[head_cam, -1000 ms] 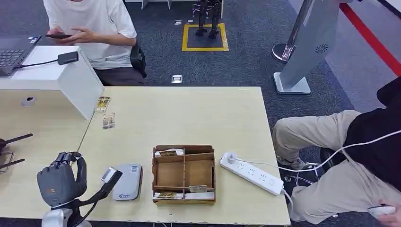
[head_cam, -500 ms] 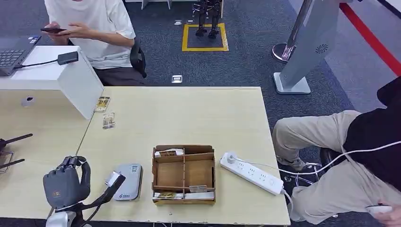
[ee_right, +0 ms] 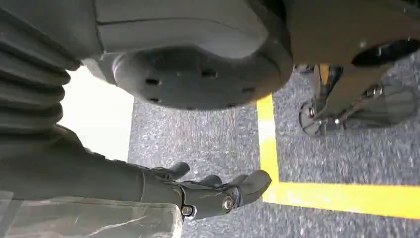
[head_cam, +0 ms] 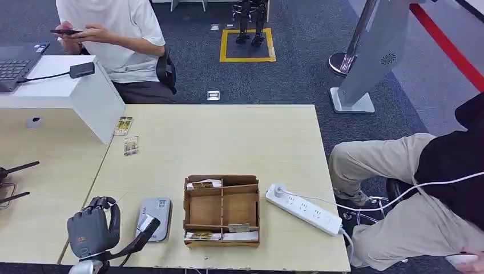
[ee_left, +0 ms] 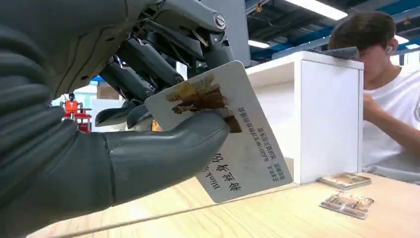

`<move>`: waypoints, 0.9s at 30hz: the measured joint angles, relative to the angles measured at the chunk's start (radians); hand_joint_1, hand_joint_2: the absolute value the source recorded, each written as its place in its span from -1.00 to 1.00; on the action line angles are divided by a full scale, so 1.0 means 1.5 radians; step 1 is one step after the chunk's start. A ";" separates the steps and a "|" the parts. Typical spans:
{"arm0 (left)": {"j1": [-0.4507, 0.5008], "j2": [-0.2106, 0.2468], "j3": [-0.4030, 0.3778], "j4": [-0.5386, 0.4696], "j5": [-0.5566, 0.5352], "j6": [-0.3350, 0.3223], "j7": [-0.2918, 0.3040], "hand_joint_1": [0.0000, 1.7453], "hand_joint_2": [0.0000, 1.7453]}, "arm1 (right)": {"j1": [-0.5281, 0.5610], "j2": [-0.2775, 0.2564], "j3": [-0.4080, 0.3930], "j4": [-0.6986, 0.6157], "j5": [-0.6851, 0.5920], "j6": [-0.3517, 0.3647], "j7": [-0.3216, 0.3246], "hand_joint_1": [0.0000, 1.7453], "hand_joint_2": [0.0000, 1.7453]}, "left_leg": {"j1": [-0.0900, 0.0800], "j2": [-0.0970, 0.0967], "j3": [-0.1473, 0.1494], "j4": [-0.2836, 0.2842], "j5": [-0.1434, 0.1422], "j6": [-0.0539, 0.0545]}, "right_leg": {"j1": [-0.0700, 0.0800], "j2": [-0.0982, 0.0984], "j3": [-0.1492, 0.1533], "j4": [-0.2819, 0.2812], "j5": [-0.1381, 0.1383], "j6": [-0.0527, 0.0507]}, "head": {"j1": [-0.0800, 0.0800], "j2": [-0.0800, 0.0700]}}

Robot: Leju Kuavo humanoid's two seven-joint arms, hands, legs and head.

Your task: Pass the card to the sensor for recognition and then transmit it.

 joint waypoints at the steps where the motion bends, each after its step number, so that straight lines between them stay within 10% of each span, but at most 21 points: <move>1: 0.002 0.003 -0.003 0.003 0.000 0.000 0.005 1.00 1.00 | 0.001 0.000 -0.004 0.000 0.000 0.000 0.003 -1.00 1.00 | 0.000 0.000 0.000 0.000 0.000 0.000 | 0.000 0.000 0.000 0.000 0.000 0.000 | 0.000 0.000; 27: 0.013 0.048 -0.055 0.075 0.003 0.000 0.039 1.00 1.00 | 0.003 0.001 -0.022 0.000 0.000 0.000 0.005 -1.00 1.00 | 0.000 0.000 -0.001 0.000 0.000 0.000 | 0.000 0.001 -0.001 0.000 0.000 0.000 | 0.000 0.000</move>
